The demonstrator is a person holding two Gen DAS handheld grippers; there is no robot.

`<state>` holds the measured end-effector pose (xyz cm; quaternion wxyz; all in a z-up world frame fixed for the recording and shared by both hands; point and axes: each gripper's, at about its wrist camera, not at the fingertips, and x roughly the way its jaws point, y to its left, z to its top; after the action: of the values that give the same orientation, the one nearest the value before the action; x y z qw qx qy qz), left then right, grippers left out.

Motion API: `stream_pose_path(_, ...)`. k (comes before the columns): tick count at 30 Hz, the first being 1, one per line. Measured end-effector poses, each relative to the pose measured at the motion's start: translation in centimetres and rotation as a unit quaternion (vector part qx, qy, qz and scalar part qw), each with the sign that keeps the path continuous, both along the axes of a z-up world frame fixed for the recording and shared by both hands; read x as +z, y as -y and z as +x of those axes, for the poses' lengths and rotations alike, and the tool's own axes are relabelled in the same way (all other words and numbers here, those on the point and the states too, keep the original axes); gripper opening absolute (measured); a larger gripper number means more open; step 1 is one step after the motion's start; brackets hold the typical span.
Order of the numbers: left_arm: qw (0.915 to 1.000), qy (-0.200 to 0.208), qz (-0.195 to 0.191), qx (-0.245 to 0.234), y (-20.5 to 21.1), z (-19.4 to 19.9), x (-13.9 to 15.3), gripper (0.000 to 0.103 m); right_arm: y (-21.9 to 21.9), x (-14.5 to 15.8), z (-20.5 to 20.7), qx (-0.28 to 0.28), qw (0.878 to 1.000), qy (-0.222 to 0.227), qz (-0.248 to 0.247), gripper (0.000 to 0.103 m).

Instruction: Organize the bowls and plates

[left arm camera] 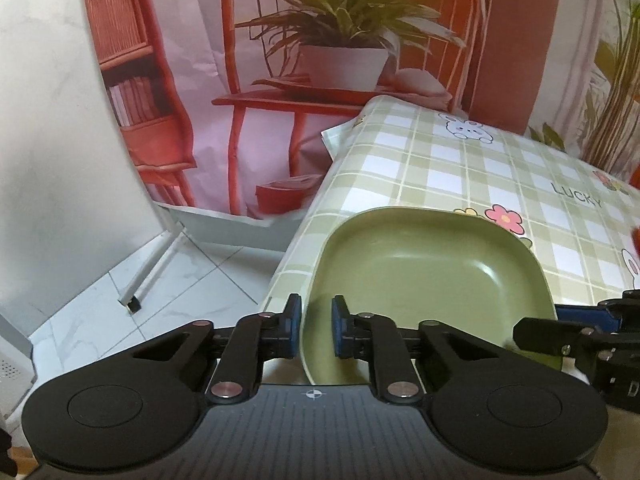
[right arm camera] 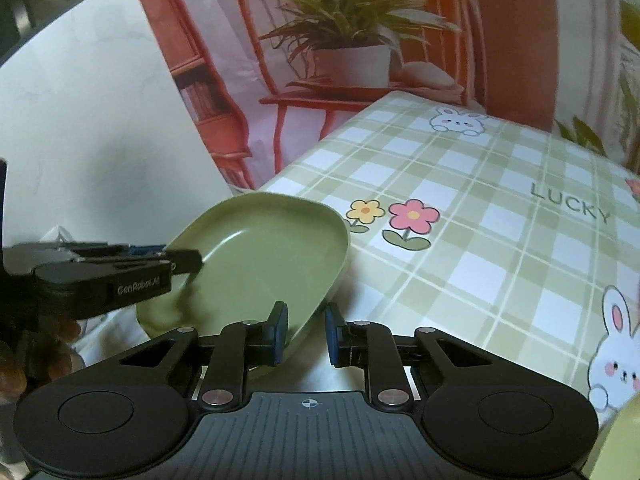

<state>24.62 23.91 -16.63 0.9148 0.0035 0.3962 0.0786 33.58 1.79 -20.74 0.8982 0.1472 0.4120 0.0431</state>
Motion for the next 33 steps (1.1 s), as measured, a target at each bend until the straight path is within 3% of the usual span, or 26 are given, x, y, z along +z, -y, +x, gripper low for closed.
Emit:
stream_pose_path(8,0.9991,0.011,0.022,-0.033,3.2,-1.5,2.1,0.015,1.8,1.7,-2.5,-0.023,0.999,0.02,-0.011,0.015)
stream_pose_path(14,0.9989,-0.007,-0.005,-0.045,5.2,-1.4,1.4,0.015,4.0,2.3,-4.5,-0.047,0.999,0.017,-0.007,0.014)
stream_pose_path(33,0.9885,0.038,-0.035,-0.143,15.6,-4.7,4.4,0.015,13.5,5.5,-14.7,-0.147,0.988,0.041,0.0,0.012)
